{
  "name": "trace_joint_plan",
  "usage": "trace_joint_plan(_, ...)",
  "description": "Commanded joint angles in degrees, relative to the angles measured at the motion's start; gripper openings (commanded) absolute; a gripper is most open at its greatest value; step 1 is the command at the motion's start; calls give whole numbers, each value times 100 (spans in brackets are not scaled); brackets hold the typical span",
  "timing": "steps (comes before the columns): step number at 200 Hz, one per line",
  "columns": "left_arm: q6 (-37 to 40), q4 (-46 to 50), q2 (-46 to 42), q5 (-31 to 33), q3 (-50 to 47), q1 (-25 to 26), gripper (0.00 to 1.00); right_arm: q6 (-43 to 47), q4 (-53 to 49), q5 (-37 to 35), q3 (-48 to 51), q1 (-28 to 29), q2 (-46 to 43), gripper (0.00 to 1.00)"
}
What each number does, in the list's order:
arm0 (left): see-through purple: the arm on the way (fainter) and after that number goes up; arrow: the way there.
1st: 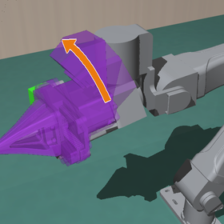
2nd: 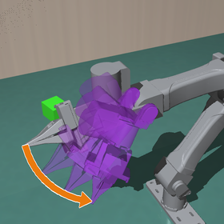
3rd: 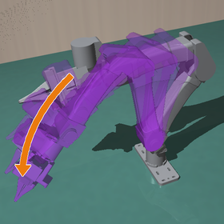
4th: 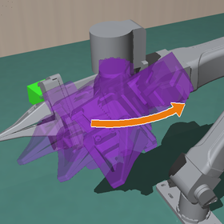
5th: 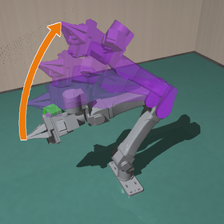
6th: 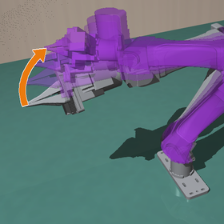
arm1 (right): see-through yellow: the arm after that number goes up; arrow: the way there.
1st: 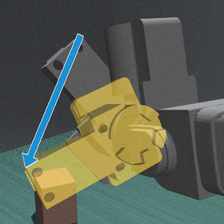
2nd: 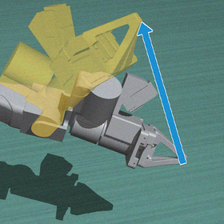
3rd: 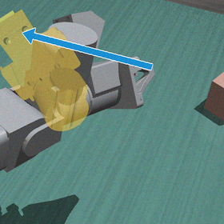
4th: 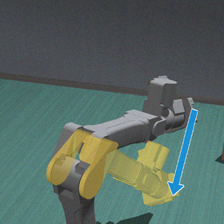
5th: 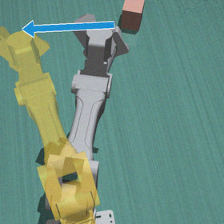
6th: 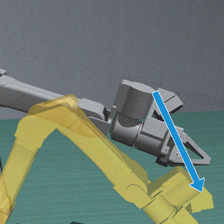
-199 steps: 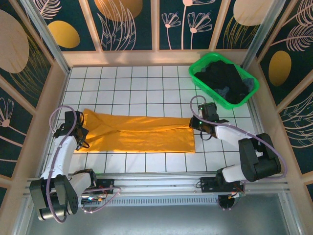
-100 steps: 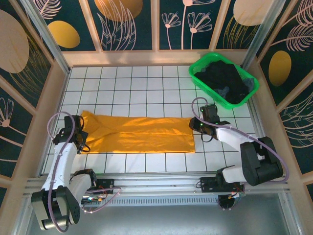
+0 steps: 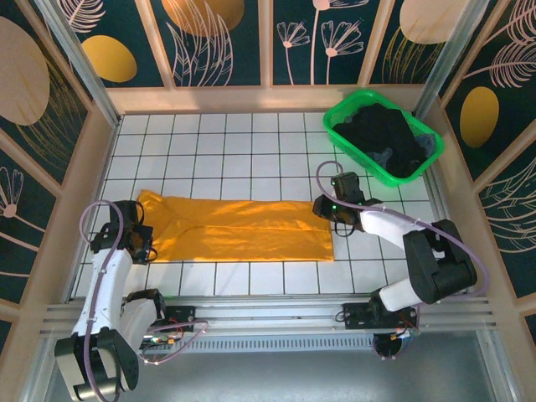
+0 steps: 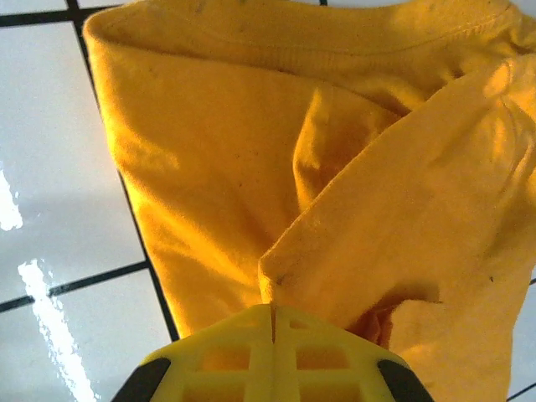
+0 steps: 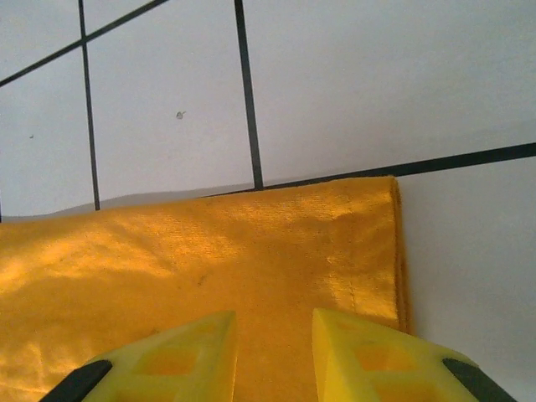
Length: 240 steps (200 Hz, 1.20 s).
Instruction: Fold and stack the t-shirts
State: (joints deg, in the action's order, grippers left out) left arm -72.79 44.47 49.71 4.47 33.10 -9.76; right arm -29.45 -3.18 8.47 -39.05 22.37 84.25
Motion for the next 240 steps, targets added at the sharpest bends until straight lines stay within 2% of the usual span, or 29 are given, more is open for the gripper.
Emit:
trace_joint_plan(1,-230,469,-87,-139,61,-43,0,-140,109,-47,-205,68,186,30)
trace_joint_plan(44,170,616,272,-191,-23,-10,0,-173,279,-4,-244,96,422,30)
trace_joint_plan(91,49,569,301,-159,-255,115,0,-240,425,-3,-364,162,652,30)
trace_joint_plan(135,335,39,592,-517,-304,149,0,-315,440,-47,-498,224,805,30)
trace_joint_plan(141,383,33,592,-551,-238,158,9,-324,443,-55,-507,233,819,30)
trace_joint_plan(160,431,291,545,-411,191,201,51,-366,474,-65,-516,259,824,30)
trace_joint_plan(166,433,379,522,-336,346,211,57,-375,486,-65,-516,267,835,30)
trace_joint_plan(172,433,455,501,-276,500,220,59,-393,504,-52,-508,277,840,30)
trace_joint_plan(188,414,493,482,-117,853,220,59,-426,559,-39,-507,294,870,29)
trace_joint_plan(208,471,309,692,31,1217,220,52,-490,603,-13,-524,328,917,29)
trace_joint_plan(240,664,-1102,1796,-432,1357,220,40,-588,675,75,-524,403,993,27)
